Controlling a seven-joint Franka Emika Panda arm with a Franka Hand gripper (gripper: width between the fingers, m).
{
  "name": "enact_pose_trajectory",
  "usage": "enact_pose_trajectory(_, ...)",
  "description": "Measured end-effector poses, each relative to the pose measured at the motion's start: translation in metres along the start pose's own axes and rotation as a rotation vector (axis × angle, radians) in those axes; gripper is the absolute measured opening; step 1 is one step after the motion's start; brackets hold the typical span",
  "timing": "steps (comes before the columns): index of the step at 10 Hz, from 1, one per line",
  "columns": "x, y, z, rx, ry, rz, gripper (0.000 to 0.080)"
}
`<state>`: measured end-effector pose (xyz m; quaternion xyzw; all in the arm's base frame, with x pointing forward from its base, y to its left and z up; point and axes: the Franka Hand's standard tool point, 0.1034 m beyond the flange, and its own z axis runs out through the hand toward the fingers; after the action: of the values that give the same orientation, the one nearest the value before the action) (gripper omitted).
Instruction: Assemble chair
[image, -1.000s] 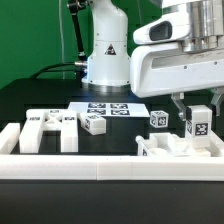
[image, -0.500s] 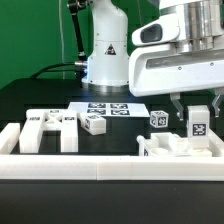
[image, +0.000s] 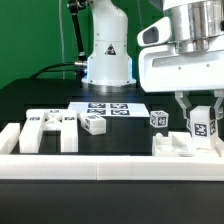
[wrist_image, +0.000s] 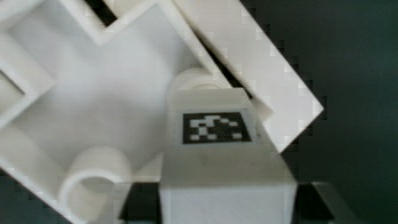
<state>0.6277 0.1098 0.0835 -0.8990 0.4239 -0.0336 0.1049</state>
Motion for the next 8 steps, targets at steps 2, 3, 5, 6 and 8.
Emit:
enact_pose_trajectory(2, -0.0002, -0.0005, 0.0000, 0.001, -0.001, 0.116, 0.0291)
enact_pose_trajectory(3, -0.0017, -0.0014, 0.0003, 0.001, -0.003, 0.204, 0.0291)
enact_pose_trajectory(5, -0.0054, -0.0045, 0.0010, 0.004, -0.002, 0.263, 0.0291)
enact_pose_trajectory(6, -0.0053, -0.0045, 0.0010, 0.004, -0.002, 0.258, 0.0297)
enact_pose_trajectory(8, -0.0057, -0.0046, 0.0012, 0.004, -0.002, 0.203, 0.0466)
